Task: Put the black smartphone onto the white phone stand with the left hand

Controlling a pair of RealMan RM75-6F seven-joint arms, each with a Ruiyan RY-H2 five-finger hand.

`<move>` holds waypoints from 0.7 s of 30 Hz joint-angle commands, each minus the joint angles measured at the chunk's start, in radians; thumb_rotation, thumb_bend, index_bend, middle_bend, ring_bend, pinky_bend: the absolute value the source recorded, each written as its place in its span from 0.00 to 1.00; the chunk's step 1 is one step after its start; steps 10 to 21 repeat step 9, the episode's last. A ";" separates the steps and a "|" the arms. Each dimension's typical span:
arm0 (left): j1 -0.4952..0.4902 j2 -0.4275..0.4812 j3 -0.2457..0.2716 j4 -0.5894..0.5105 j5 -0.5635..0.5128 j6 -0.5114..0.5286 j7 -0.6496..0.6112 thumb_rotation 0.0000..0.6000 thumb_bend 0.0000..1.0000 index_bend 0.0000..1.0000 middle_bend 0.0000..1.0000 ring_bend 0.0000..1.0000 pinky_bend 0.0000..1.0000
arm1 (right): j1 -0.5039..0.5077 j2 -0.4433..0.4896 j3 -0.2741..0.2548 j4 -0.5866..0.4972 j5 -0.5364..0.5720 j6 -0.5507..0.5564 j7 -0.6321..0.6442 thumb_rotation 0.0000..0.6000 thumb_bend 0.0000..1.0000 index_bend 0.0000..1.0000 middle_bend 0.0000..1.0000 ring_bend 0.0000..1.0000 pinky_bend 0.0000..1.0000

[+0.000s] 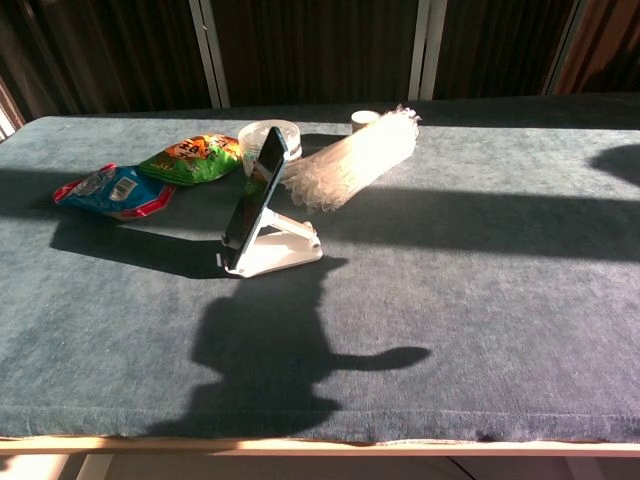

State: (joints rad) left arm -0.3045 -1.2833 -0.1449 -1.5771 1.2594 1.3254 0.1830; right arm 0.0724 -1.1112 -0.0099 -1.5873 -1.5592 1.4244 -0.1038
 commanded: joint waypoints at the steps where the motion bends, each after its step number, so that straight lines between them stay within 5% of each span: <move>1: 0.090 0.012 0.060 0.072 0.077 0.096 -0.097 1.00 0.38 0.00 0.00 0.00 0.00 | 0.002 -0.004 0.002 -0.003 0.003 -0.002 -0.007 1.00 0.11 0.00 0.00 0.00 0.00; 21: 0.097 0.014 0.067 0.097 0.151 0.129 -0.159 1.00 0.38 0.00 0.00 0.00 0.00 | 0.003 -0.005 -0.002 0.000 -0.006 -0.002 -0.006 1.00 0.11 0.00 0.00 0.00 0.00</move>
